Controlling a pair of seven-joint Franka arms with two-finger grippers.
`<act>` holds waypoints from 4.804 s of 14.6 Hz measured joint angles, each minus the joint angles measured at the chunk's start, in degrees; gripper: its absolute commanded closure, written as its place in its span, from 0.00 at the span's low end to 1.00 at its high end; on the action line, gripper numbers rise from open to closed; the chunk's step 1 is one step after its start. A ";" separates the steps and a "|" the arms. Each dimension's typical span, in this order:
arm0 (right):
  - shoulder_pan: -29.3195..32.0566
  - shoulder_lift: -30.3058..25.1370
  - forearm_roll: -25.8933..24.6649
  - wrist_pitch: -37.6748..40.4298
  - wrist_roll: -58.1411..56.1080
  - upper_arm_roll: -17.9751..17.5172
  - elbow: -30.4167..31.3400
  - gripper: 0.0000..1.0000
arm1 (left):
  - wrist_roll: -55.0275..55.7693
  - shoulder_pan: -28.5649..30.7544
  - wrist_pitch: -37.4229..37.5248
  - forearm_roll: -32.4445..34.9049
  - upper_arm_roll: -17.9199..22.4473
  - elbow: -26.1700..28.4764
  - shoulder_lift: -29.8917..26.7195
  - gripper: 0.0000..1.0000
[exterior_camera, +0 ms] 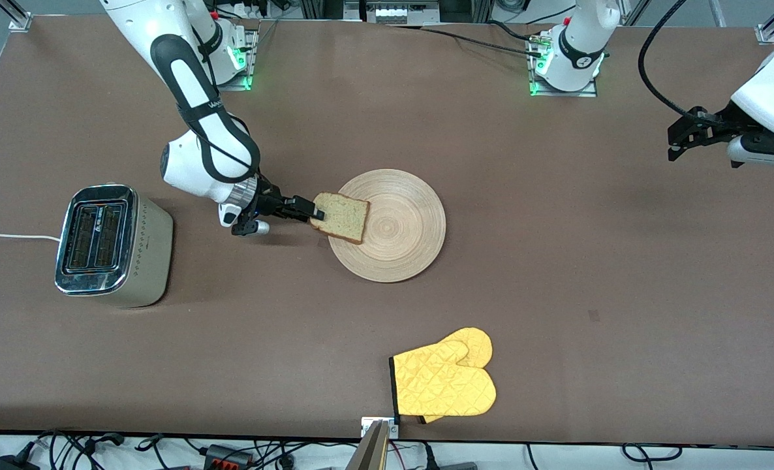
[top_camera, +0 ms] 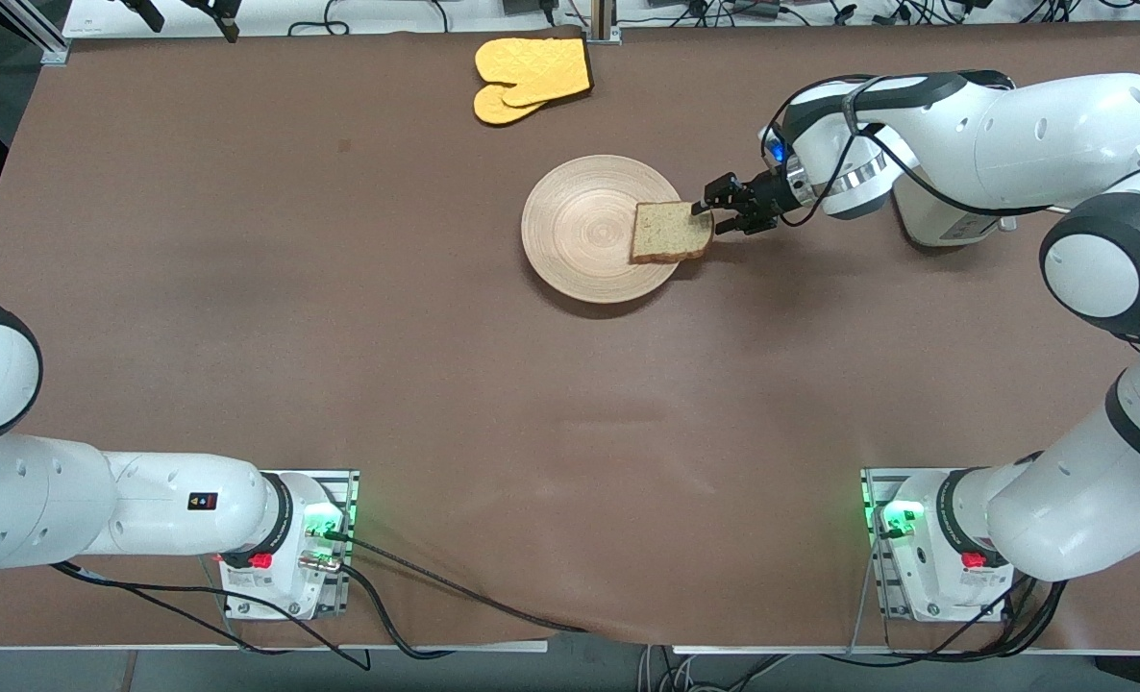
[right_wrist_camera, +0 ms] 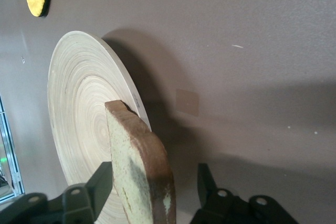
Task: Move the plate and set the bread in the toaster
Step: 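Grasp the bread slice edge with the right gripper, then lift the bread with the right gripper and carry it above the toaster, then lower the bread into the toaster slot with the right gripper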
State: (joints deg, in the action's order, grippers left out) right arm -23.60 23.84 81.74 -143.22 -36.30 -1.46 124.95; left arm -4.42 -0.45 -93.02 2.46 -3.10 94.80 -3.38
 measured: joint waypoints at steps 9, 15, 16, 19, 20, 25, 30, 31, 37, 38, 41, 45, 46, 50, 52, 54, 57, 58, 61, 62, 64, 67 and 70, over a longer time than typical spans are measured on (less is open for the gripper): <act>-0.03 -0.65 0.63 0.32 7.07 -0.01 -0.08 1.00 | 0.00 -0.02 0.00 0.00 -0.06 -0.03 0.00 0.00; 0.31 -3.57 0.63 0.21 8.68 0.80 -0.64 1.00 | 0.00 -0.07 0.00 0.00 -0.09 -0.43 0.00 0.00; 0.65 -4.42 0.58 0.17 8.74 1.20 -0.80 1.00 | 0.00 -0.08 0.00 0.00 -0.09 -0.56 0.00 0.00; 3.69 -6.66 -0.74 2.55 10.23 1.91 -1.91 1.00 | 0.00 -0.08 0.00 0.00 -0.10 -0.65 0.02 0.00; 5.08 -7.01 -3.69 4.81 12.03 2.14 -2.77 1.00 | 0.00 -0.09 0.00 0.00 -0.15 -0.65 0.03 0.00; 13.49 -7.47 -29.68 23.50 25.02 3.05 -12.25 1.00 | 0.00 -0.12 0.00 0.00 -0.63 -0.65 0.08 0.00; 23.80 -8.52 -46.78 49.88 32.85 3.24 -28.75 1.00 | 0.01 -0.12 0.02 0.00 -0.82 -0.65 0.10 0.00; 24.55 -8.53 -48.70 53.60 34.50 3.24 -31.76 1.00 | 0.01 -0.12 0.02 0.00 -0.82 -0.66 0.11 0.00; 26.88 -5.15 -63.45 73.31 36.74 3.41 -49.86 1.00 | 0.01 -0.12 0.03 0.01 -0.86 -0.68 0.11 0.00; 27.29 -3.62 -66.73 75.68 36.71 3.47 -53.69 1.00 | 0.01 -0.12 0.03 0.01 -0.86 -0.69 0.11 0.00; 27.69 1.38 -74.85 79.71 34.47 3.55 -63.47 1.00 | 0.01 -0.12 0.05 0.01 -0.87 -0.70 0.11 0.00; 27.33 4.52 -86.04 75.74 22.71 2.92 -67.49 1.00 | 0.01 -0.12 0.05 0.01 -0.87 -0.71 0.10 0.00; 27.18 4.71 -87.31 74.67 19.04 2.91 -67.59 1.00 | 0.01 -0.12 0.05 0.01 -0.87 -0.71 0.11 0.00; 26.95 5.67 -91.21 72.72 15.99 2.92 -67.37 1.00 | 0.01 -0.12 0.05 0.01 -0.88 -0.71 0.11 0.00; 25.68 6.28 -94.93 70.87 18.77 2.90 -66.14 1.00 | 0.01 -0.12 0.05 0.01 -0.88 -0.72 0.11 0.00; 23.64 7.38 -96.14 70.23 25.34 2.86 -64.88 1.00 | 0.01 -0.12 0.05 0.01 -0.88 -0.72 0.11 0.00; 22.81 9.43 -96.35 69.72 29.74 2.90 -64.58 1.00 | 0.01 -0.11 0.05 0.01 -0.88 -0.72 0.11 0.00; 22.91 9.69 -96.35 69.57 29.87 2.99 -64.57 1.00 | 0.01 -0.11 0.05 0.01 -0.88 -0.72 0.11 0.00; 23.23 9.77 -96.34 68.92 29.93 3.04 -64.58 1.00 | 0.01 -0.11 0.05 0.02 -0.88 -0.72 0.11 0.00; 23.30 9.88 -96.32 68.67 29.96 3.04 -64.57 1.00 | 0.01 -0.11 0.05 0.02 -0.88 -0.73 0.11 0.00; 23.38 10.47 -96.01 68.03 30.08 3.04 -64.56 1.00 | 0.01 -0.11 0.05 0.02 -0.88 -0.73 0.11 0.00; 23.38 11.63 -95.44 66.31 30.34 3.04 -64.55 1.00 | 0.01 -0.11 0.05 0.02 -0.88 -0.73 0.11 0.00; 23.38 12.28 -94.72 64.77 30.44 3.04 -64.54 1.00 | 0.01 -0.11 0.05 0.02 -0.88 -0.73 0.11 0.00</act>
State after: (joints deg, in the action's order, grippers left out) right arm -0.22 36.12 -12.97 -78.46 -5.87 1.57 60.41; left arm -4.41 -0.56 -92.97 2.48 -3.98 94.07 -3.27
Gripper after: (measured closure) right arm 0.912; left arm 0.000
